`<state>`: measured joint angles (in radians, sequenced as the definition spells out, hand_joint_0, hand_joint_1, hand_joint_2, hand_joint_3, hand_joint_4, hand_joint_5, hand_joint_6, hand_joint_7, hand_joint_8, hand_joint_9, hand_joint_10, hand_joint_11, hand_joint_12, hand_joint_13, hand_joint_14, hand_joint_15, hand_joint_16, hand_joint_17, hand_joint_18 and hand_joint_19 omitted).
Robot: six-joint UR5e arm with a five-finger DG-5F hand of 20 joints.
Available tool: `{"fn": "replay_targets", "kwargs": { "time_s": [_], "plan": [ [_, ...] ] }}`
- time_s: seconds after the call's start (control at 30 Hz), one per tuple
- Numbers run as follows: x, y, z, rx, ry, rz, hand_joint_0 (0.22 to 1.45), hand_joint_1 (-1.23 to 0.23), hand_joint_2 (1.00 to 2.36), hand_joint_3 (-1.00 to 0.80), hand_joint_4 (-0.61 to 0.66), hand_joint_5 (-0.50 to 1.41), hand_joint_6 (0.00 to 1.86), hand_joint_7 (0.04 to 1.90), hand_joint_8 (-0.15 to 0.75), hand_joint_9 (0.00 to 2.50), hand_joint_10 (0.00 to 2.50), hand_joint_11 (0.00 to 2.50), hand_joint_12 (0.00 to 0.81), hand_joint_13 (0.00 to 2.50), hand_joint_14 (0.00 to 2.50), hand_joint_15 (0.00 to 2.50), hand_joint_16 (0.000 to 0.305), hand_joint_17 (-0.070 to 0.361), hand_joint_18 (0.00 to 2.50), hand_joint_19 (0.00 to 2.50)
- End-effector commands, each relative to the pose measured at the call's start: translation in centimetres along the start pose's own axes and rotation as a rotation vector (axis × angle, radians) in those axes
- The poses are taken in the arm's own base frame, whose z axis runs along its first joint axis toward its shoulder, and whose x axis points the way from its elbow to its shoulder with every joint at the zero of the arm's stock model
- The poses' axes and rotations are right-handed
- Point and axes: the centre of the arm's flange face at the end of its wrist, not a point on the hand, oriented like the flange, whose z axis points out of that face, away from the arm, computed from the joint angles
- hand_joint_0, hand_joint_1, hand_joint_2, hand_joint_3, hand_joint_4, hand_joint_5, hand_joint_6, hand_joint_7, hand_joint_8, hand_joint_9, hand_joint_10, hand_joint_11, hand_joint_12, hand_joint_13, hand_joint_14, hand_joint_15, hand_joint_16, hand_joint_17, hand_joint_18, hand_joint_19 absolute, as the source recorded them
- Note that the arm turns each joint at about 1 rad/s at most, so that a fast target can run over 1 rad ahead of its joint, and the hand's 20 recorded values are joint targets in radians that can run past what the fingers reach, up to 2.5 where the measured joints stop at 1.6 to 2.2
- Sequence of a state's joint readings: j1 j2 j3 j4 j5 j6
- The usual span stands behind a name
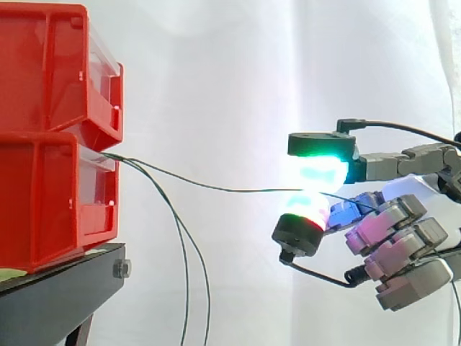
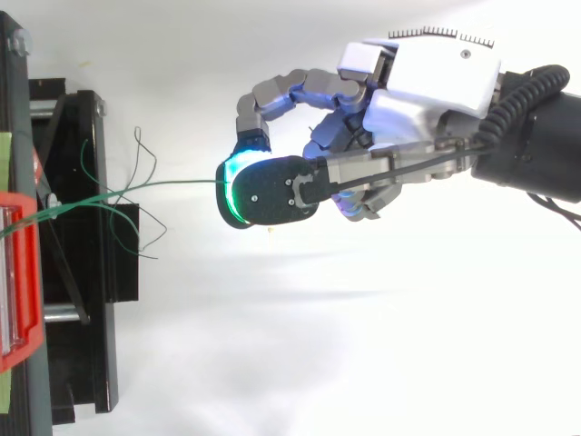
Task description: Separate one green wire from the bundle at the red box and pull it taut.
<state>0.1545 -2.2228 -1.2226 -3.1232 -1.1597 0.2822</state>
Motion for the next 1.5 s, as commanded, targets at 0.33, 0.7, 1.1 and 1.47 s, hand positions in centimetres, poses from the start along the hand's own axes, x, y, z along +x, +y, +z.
{"fn": "replay_targets", "kwargs": {
  "time_s": [0.33, 0.7, 1.1, 1.47],
  "plan": [
    [0.03, 0.00, -0.01, 0.000, 0.000, 0.000, 0.64, -0.80, 1.03, -0.05, 0.06, -0.13, 0.86, 1.30, 0.276, 1.12, 1.47, 1.51, 0.334, 1.16, 1.18, 1.51, 0.043, 0.096, 1.23, 1.54],
    [0.03, 0.00, -0.01, 0.000, 0.000, 0.000, 0.64, -0.80, 1.03, -0.04, 0.06, -0.13, 0.86, 1.30, 0.276, 1.12, 1.47, 1.51, 0.327, 1.16, 1.17, 1.52, 0.042, 0.095, 1.22, 1.54],
    [0.03, 0.00, -0.01, 0.000, 0.000, 0.000, 0.64, -0.80, 1.03, -0.04, 0.06, -0.13, 0.86, 1.30, 0.276, 1.13, 1.48, 1.50, 0.330, 1.16, 1.16, 1.53, 0.042, 0.095, 1.23, 1.54],
    [0.03, 0.00, -0.01, 0.000, 0.000, 0.000, 0.64, -0.80, 1.03, -0.04, 0.06, -0.13, 0.86, 1.30, 0.275, 1.13, 1.47, 1.51, 0.334, 1.17, 1.15, 1.52, 0.042, 0.095, 1.22, 1.53]
  ]
}}
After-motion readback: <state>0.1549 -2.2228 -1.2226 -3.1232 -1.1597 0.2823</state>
